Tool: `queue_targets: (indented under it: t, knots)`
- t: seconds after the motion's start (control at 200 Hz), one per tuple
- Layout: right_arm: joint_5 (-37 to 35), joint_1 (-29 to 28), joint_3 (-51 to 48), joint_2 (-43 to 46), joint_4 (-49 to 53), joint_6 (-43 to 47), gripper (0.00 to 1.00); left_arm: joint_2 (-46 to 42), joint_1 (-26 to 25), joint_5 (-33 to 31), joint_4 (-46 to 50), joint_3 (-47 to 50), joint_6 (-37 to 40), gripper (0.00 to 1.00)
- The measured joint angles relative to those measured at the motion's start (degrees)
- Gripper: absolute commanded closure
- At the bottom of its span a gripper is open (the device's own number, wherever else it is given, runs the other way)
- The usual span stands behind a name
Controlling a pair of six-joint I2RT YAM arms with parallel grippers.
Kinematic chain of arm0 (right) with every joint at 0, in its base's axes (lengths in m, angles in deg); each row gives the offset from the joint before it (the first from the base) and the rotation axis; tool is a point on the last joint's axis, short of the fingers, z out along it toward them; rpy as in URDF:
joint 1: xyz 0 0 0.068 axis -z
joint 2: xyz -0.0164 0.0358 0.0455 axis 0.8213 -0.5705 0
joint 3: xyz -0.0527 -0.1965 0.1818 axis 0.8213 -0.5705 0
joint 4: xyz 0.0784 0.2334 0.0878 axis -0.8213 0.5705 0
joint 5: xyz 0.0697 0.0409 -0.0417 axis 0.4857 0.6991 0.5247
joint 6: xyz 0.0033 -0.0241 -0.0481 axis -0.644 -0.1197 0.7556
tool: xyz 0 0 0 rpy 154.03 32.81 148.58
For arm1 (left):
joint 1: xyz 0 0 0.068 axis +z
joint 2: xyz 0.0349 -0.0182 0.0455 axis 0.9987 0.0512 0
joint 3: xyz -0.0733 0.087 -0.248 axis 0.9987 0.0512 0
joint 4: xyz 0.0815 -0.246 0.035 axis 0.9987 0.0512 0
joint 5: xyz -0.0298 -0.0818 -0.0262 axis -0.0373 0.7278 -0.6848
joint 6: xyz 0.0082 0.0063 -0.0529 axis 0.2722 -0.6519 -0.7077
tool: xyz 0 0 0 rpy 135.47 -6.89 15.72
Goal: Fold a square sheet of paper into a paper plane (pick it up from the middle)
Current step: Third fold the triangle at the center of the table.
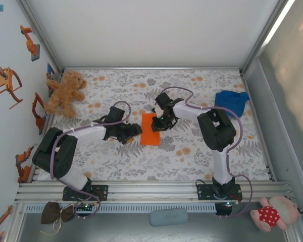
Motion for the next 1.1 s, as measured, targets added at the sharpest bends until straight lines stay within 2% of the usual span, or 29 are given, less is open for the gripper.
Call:
queue_targets:
  t: [0.361, 0.721, 0.917, 1.102]
  knots:
    - [2.6, 0.8, -1.6, 0.0, -3.1, -0.2, 0.85, 4.7, -0.6, 1.8, -2.2, -0.8, -0.9, 0.57]
    - [3.9, 1.4, -2.4, 0.0, -4.3, -0.2, 0.85, 10.1, -0.1, 4.9, -3.6, -5.9, -0.4, 0.65]
    - [4.3, 1.6, -2.6, 0.1, -4.6, -0.2, 0.85, 11.9, 1.5, 7.1, -5.5, -7.0, -0.7, 0.75]
    - [4.3, 1.6, -3.8, 0.9, -5.9, -0.2, 0.82, 12.4, 1.8, 8.5, -5.6, -7.7, -1.1, 0.89]
